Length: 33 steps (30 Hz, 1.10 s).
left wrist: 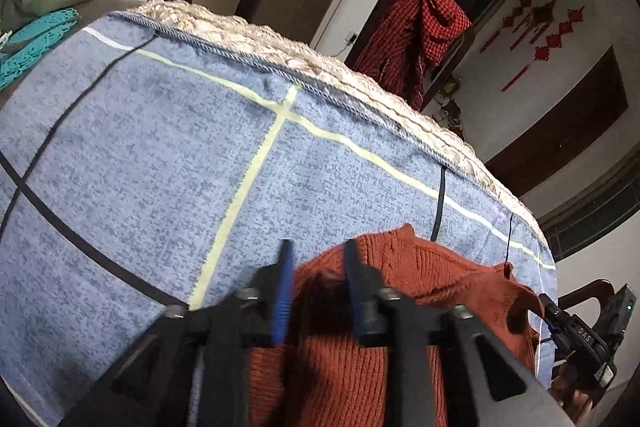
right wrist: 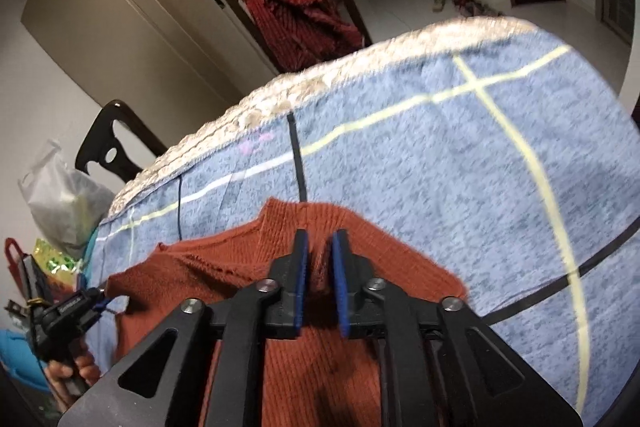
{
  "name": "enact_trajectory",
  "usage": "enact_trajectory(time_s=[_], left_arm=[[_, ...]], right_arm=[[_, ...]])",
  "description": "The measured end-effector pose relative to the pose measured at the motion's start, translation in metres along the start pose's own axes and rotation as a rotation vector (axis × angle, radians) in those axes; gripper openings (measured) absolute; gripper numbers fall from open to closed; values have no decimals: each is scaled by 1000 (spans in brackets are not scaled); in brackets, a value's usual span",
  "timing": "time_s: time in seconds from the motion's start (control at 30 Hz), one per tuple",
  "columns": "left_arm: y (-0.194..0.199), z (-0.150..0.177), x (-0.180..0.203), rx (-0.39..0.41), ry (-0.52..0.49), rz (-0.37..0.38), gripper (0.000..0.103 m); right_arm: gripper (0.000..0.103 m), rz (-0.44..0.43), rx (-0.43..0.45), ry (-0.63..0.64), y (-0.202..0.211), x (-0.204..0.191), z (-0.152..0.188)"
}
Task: Fold small clothes
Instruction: 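Open both grippers to release the folded hem, then move both tools to one side edge of the folded sweater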
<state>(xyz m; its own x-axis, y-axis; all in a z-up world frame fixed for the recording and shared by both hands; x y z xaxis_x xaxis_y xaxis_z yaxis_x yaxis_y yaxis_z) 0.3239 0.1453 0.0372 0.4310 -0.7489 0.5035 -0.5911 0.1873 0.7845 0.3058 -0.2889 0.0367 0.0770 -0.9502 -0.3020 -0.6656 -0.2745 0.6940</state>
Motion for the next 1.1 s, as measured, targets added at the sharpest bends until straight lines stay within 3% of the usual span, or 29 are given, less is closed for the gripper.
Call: enact_trajectory(time_s=[0.13,0.47,0.6,0.8,1.1], left_arm=[[13,0,0,57,-20,-1,40],[50,22,9,218,-129,-65,51],[54,42,13,193,-181,-39,54],[40,84,17,64,-244,-8,54],[41,132,32,38,-339,13,54]], right_arm=[[34,46,57,25,10,-2,-2],[34,181,128,162,34,-23,14],[35,174,114,242,37,-35,31],[35,93,65,349,36,-61,63],[35,15,35,461,35,-101,93]])
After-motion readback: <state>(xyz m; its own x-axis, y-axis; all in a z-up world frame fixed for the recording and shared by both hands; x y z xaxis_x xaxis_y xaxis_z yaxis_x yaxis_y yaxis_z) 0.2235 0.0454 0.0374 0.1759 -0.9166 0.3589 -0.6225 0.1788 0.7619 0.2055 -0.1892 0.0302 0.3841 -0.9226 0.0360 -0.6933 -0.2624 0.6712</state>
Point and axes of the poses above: each gripper's, at about its wrist camera, not at the fingertips, and y roughly against the way its jaws point, x to its right, z to its underside, the point moved 1 cm from there along -y, roughly the way its jaws point, and after that the axes turned 14 degrees about y, right-handed, at the moved point
